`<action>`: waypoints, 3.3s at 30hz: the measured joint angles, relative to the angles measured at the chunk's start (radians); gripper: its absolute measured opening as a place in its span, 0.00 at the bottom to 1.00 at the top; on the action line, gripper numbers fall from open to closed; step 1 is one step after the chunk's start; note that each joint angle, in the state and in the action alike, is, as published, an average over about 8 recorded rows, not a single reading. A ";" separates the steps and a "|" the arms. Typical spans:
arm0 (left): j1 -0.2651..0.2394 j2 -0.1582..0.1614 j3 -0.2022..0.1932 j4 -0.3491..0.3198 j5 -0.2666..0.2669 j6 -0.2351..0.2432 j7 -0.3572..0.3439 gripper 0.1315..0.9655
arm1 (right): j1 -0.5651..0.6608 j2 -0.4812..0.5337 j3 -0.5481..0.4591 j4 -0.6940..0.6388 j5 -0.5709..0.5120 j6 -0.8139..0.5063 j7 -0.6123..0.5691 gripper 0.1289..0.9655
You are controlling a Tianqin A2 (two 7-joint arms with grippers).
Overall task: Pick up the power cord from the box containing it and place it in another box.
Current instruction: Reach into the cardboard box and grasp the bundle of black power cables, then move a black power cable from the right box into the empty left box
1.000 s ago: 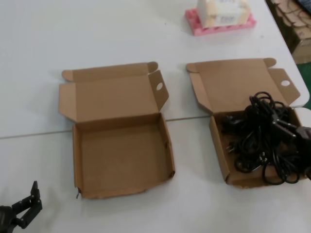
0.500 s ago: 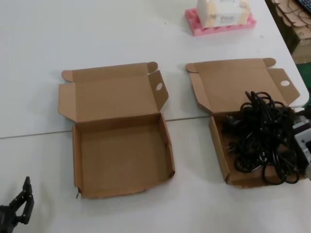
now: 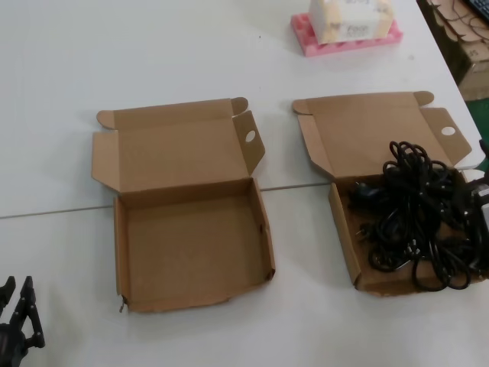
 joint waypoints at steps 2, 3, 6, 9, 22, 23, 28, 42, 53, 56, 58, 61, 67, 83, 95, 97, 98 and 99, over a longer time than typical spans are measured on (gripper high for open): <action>0.000 0.000 0.000 0.000 0.000 0.000 0.000 0.18 | -0.013 -0.005 0.039 0.006 0.015 -0.037 0.000 0.75; 0.000 0.000 0.000 0.000 0.000 0.000 0.000 0.16 | -0.020 -0.008 0.058 0.009 0.020 -0.055 0.000 0.72; 0.000 0.000 0.000 0.000 0.000 0.000 0.000 0.14 | -0.036 -0.018 0.109 0.017 0.029 -0.110 0.000 0.64; 0.000 0.000 0.000 0.000 0.000 0.000 0.000 0.10 | -0.046 -0.030 0.144 0.021 0.032 -0.156 0.000 0.55; 0.000 0.000 0.000 0.000 0.000 0.000 0.000 0.04 | -0.041 -0.049 0.168 0.019 0.027 -0.235 0.000 0.24; 0.000 0.000 0.000 0.000 0.000 0.000 0.000 0.04 | -0.040 -0.050 0.168 0.016 0.027 -0.238 0.000 0.22; 0.000 0.000 0.000 0.000 0.000 0.000 0.000 0.04 | -0.036 -0.051 0.168 0.011 0.027 -0.251 0.000 0.13; 0.000 0.000 0.000 0.000 0.000 0.000 0.000 0.04 | -0.050 -0.036 0.176 0.048 0.027 -0.271 0.000 0.04; 0.000 0.000 0.000 0.000 0.000 0.000 0.000 0.04 | -0.098 -0.009 0.254 0.138 0.037 -0.316 0.000 0.04; 0.000 0.000 0.000 0.000 0.000 0.000 0.000 0.04 | -0.122 -0.021 0.327 0.163 0.086 -0.375 0.000 0.04; 0.000 0.000 0.000 0.000 0.000 0.000 0.000 0.04 | -0.142 -0.041 0.398 0.177 0.147 -0.441 0.000 0.04; 0.000 0.000 0.000 0.000 0.000 0.000 0.000 0.04 | -0.176 -0.093 0.536 0.197 0.257 -0.574 0.000 0.04; 0.000 0.000 0.000 0.000 0.000 0.000 0.000 0.04 | -0.216 -0.228 0.812 0.235 0.334 -0.837 0.000 0.04; 0.000 0.000 0.000 0.000 0.000 0.000 0.000 0.04 | -0.210 -0.381 0.790 0.354 0.267 -0.976 0.000 0.04; 0.000 0.000 0.000 0.000 0.000 0.000 0.000 0.04 | -0.124 -0.558 0.586 0.228 0.172 -0.913 0.000 0.04; 0.000 0.000 0.000 0.000 0.000 0.000 0.000 0.04 | -0.119 -0.574 0.564 0.214 0.159 -0.903 0.000 0.04; 0.000 0.000 0.000 0.000 0.000 0.000 0.000 0.04 | -0.118 -0.581 0.555 0.208 0.153 -0.898 0.000 0.04; 0.000 0.000 0.000 0.000 0.000 0.000 0.000 0.04 | -0.116 -0.586 0.547 0.203 0.148 -0.894 0.000 0.04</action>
